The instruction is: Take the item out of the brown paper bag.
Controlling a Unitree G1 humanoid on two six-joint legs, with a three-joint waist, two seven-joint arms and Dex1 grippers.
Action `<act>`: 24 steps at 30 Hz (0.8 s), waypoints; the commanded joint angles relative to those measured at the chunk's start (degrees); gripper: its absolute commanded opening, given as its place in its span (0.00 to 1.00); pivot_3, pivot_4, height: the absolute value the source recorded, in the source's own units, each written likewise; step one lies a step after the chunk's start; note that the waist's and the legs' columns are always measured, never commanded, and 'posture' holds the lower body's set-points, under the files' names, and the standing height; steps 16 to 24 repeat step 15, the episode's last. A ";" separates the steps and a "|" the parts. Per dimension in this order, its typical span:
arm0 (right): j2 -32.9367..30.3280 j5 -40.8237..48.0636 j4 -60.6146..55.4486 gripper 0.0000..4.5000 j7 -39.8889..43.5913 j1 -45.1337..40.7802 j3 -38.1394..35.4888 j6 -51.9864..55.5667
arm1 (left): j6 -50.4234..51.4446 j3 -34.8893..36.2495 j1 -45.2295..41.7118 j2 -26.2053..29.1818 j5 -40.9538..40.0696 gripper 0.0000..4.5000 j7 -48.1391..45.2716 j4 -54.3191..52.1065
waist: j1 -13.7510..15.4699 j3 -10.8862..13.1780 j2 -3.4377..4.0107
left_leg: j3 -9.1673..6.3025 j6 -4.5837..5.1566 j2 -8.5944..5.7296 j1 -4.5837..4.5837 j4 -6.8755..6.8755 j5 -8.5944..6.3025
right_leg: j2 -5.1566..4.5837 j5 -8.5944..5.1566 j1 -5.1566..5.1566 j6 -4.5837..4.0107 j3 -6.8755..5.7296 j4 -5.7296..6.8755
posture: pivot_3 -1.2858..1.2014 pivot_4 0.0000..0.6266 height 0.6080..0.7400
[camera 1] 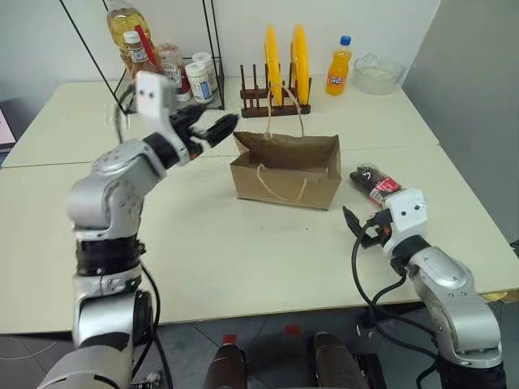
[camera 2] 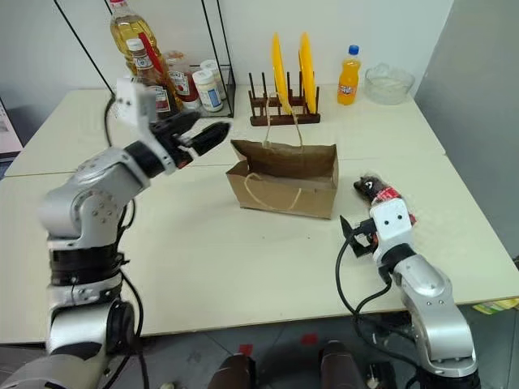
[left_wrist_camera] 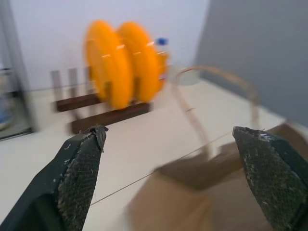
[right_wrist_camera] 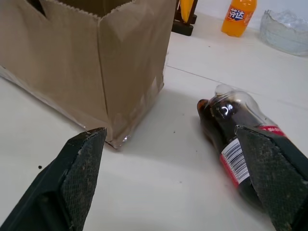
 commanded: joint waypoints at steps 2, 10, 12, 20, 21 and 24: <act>2.05 -0.37 -1.59 1.00 -2.10 4.57 -0.14 -2.99 | -1.12 3.34 15.11 -0.70 2.64 0.99 4.99 -12.79 | 0.21 0.00 0.00 | 0.02 0.00 0.00 0.01 -0.01 0.00 | 0.00 0.00 0.00 0.00 0.01 -0.04 | 0.52 0.24 1.00; 4.88 -2.19 0.03 1.00 -5.14 7.98 1.16 -3.10 | -7.36 -4.60 39.98 -8.74 12.35 0.99 13.17 -22.43 | 1.58 -0.09 -0.15 | 0.00 0.10 0.02 0.04 0.03 -0.06 | 0.00 -0.01 0.04 -0.04 0.00 0.02 | 0.52 0.24 1.00; 4.88 -2.68 0.11 1.00 -5.63 8.76 1.53 -3.57 | -9.77 -7.02 42.22 -10.45 14.47 0.99 14.04 -21.56 | 1.63 -0.17 -0.17 | 0.00 0.07 0.02 0.04 0.04 -0.05 | 0.00 -0.02 0.07 -0.06 0.00 0.00 | 0.52 0.24 1.00; 5.36 -2.48 -0.67 1.00 -6.07 10.55 2.39 -3.48 | -12.08 -8.92 45.30 -12.78 15.87 0.99 14.73 -21.52 | 1.61 -0.19 -0.19 | 0.01 0.08 0.02 0.03 0.04 -0.05 | 0.00 -0.03 0.08 -0.07 0.01 -0.04 | 0.52 0.24 1.00; 5.36 -2.48 -0.67 1.00 -6.07 10.55 2.39 -3.48 | -12.08 -8.92 45.30 -12.78 15.87 0.99 14.73 -21.52 | 1.61 -0.19 -0.19 | 0.01 0.08 0.02 0.03 0.04 -0.05 | 0.00 -0.03 0.08 -0.07 0.01 -0.04 | 0.52 0.24 1.00; 5.36 -2.48 -0.67 1.00 -6.07 10.55 2.39 -3.48 | -12.08 -8.92 45.30 -12.78 15.87 0.99 14.73 -21.52 | 1.61 -0.19 -0.19 | 0.01 0.08 0.02 0.03 0.04 -0.05 | 0.00 -0.03 0.08 -0.07 0.01 -0.04 | 0.52 0.24 1.00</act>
